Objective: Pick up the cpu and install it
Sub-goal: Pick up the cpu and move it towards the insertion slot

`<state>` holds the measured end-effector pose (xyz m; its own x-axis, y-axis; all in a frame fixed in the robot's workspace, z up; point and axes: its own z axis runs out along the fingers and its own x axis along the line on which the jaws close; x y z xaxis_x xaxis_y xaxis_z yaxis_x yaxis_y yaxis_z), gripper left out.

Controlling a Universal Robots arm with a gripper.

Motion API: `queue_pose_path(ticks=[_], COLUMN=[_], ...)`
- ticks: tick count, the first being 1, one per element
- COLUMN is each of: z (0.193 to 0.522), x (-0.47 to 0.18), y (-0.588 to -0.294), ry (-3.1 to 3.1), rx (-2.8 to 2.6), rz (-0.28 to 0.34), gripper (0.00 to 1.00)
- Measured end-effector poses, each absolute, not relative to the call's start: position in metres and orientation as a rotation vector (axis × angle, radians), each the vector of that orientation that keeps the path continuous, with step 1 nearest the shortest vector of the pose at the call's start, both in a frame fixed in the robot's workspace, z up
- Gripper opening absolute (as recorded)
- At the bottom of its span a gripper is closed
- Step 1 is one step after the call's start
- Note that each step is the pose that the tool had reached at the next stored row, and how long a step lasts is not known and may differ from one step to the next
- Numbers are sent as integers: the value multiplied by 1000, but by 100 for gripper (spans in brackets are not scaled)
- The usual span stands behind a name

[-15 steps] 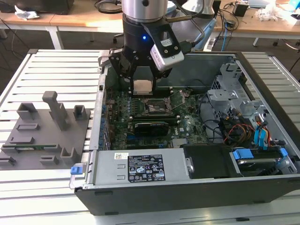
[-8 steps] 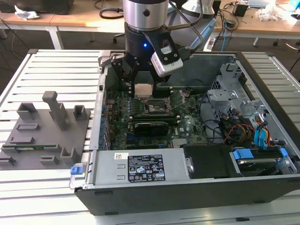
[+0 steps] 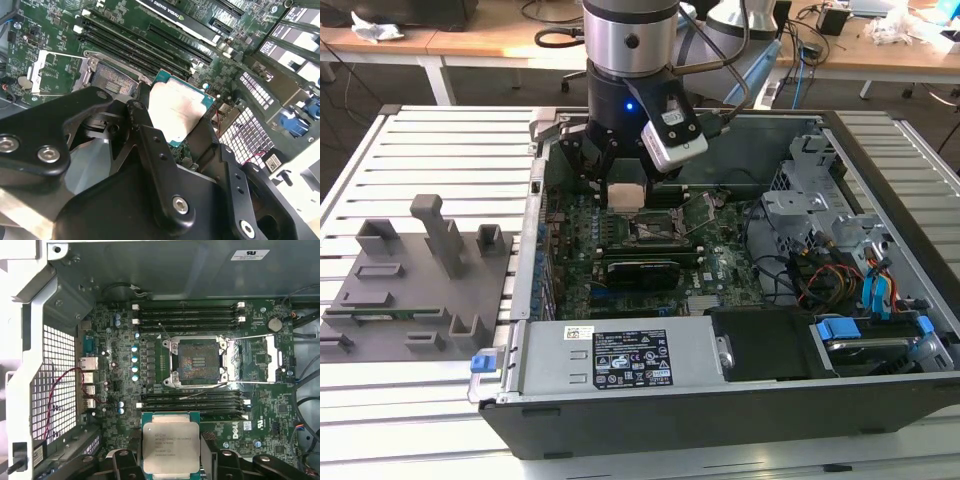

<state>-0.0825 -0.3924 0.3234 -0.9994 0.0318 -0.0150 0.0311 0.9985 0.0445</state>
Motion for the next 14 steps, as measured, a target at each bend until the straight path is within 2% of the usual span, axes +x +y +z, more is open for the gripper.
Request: queue_pose_path(ticks=[14], z=[304], x=[-83], y=[-381], ry=[3125], rx=[49], rz=[69], gripper=[55])
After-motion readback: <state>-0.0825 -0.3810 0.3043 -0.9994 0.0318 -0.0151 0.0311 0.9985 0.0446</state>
